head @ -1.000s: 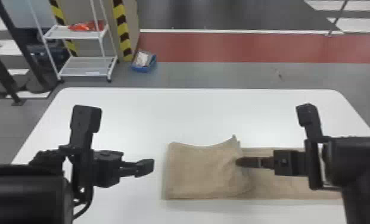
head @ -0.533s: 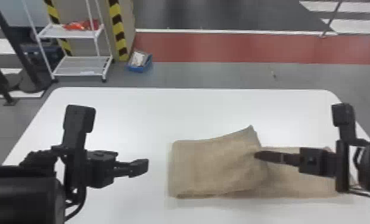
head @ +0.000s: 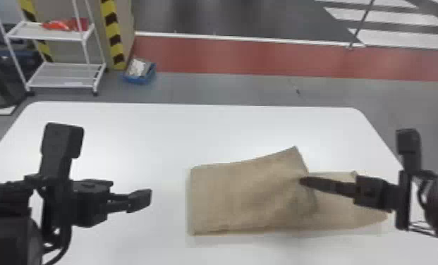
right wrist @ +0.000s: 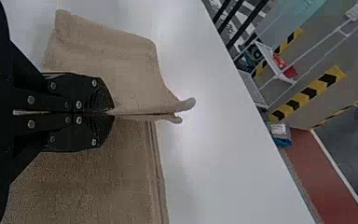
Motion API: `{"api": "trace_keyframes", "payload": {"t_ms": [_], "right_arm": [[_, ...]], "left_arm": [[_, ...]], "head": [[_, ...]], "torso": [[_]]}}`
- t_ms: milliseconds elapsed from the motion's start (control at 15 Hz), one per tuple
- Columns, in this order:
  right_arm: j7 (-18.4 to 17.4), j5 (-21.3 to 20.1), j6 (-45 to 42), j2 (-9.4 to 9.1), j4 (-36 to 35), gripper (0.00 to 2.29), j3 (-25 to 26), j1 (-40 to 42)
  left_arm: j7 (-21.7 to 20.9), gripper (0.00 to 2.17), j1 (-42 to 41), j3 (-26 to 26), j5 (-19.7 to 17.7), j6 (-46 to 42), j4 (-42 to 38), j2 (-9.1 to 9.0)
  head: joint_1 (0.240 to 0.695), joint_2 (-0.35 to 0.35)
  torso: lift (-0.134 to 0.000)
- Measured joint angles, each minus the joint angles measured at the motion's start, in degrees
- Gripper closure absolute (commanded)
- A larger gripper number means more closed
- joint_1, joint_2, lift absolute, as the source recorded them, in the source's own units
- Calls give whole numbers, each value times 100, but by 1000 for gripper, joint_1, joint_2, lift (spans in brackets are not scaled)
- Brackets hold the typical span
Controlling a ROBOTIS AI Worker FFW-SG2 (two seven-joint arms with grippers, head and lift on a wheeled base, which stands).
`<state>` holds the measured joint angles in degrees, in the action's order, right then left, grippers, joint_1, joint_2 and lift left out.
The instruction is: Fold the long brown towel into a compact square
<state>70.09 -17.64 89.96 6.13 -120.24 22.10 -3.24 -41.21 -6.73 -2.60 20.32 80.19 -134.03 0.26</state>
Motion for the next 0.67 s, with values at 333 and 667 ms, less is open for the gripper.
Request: {"api": "trace_keyframes", "payload": {"t_ms": [333,667], "right_arm": [[-79,424,0,328,261,1484,726,265],[-48,456,0,363,399,1484,860,282]], "left_arm": [[168,73,-23,-48,-53,-19,32,0],[177,73,-64,-148,-18,-24,37,0]], "head": [[695,-233],[695,-256]], "torso": [[-124],[-124]]}}
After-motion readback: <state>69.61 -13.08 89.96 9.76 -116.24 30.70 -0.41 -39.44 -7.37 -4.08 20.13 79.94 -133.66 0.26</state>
